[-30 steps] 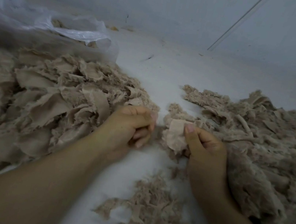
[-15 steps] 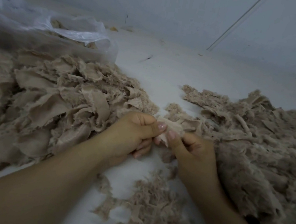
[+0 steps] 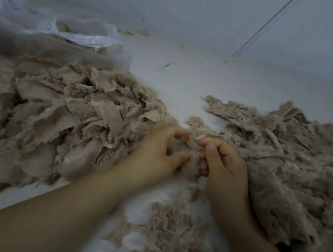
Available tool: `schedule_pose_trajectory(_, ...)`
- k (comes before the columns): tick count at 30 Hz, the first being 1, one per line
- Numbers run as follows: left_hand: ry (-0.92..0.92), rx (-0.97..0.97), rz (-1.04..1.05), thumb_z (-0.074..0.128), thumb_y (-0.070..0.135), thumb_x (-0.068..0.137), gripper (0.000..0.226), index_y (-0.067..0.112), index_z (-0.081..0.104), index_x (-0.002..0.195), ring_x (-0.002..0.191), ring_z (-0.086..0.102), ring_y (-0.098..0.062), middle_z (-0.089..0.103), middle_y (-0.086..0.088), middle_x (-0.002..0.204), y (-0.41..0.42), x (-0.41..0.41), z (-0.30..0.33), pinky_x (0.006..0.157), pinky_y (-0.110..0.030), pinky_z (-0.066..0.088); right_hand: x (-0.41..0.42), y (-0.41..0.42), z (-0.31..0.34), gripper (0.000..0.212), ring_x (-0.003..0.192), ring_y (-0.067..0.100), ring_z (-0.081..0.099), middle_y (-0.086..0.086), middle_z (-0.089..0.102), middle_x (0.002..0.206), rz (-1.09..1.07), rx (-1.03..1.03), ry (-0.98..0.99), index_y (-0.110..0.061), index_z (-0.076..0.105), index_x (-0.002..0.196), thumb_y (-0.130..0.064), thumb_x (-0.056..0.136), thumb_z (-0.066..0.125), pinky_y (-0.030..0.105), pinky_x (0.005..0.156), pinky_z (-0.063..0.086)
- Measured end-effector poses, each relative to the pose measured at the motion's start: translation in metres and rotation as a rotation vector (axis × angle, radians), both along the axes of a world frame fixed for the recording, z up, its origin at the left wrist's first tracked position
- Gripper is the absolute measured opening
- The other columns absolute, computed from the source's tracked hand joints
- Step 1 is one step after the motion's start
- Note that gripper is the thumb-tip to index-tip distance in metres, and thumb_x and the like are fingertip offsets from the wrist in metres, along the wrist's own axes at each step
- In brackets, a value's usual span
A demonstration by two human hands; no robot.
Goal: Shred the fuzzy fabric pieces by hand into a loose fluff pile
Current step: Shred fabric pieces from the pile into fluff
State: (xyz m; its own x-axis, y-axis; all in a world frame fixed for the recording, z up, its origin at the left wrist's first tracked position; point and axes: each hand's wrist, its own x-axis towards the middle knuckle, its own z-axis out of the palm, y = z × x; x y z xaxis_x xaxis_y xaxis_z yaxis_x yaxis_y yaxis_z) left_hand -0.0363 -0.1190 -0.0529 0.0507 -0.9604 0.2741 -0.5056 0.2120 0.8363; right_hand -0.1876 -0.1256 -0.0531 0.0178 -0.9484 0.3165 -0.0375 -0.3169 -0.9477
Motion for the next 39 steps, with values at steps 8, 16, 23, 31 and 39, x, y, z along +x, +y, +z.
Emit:
schedule_pose_trajectory(8,-0.101,-0.066,-0.024,0.062,0.001,0.087,0.018,0.016,0.060,0.078,0.063,0.058,-0.011,0.060,0.002,0.071,0.005,-0.004,0.002,0.059,-0.027,0.046,0.002,-0.001,-0.004,0.022,0.070,0.007,0.063,-0.007,0.073,0.087,0.058,0.044,0.192,-0.038,0.069,0.100,-0.017,0.093,0.066,0.024,0.062,0.051)
schedule_pose_trajectory(16,0.286,-0.069,0.064,0.064,0.002,0.090,0.028,0.026,0.064,0.076,0.045,0.053,-0.004,0.058,0.005,0.059,0.005,-0.003,0.005,0.044,-0.018,0.042,0.000,0.001,-0.001,0.021,0.053,0.021,0.059,0.000,0.064,0.063,-0.007,0.001,0.167,-0.025,0.064,0.081,-0.007,0.092,0.064,0.036,0.049,0.052)
schedule_pose_trajectory(23,0.284,-0.081,0.112,0.061,0.006,0.093,0.026,0.025,0.061,0.076,0.055,0.048,-0.009,0.052,0.004,0.061,0.003,0.000,0.009,0.052,-0.028,0.042,0.000,0.002,0.002,0.016,0.043,0.012,0.049,-0.002,0.054,0.052,0.002,0.062,-0.018,-0.015,0.050,0.087,-0.004,0.096,0.057,0.022,0.040,0.039)
schedule_pose_trajectory(31,-0.080,-0.318,0.014,0.061,-0.008,0.084,0.016,0.008,0.064,0.086,0.078,0.050,-0.001,0.055,0.003,0.083,0.010,-0.004,0.010,0.068,-0.010,0.037,0.001,0.007,0.007,0.015,0.055,0.007,0.060,0.003,0.071,0.071,0.160,0.070,-0.008,-0.023,0.073,0.087,-0.031,0.089,0.060,0.017,0.050,0.046)
schedule_pose_trajectory(39,-0.145,-0.423,-0.189,0.067,-0.008,0.083,0.015,0.005,0.074,0.082,0.073,0.055,-0.003,0.062,0.002,0.076,0.012,-0.004,0.008,0.069,-0.014,0.042,0.001,0.002,0.007,0.020,0.073,0.012,0.071,0.003,0.076,0.079,0.156,0.191,-0.085,-0.007,0.069,0.100,-0.023,0.089,0.063,0.021,0.062,0.055)
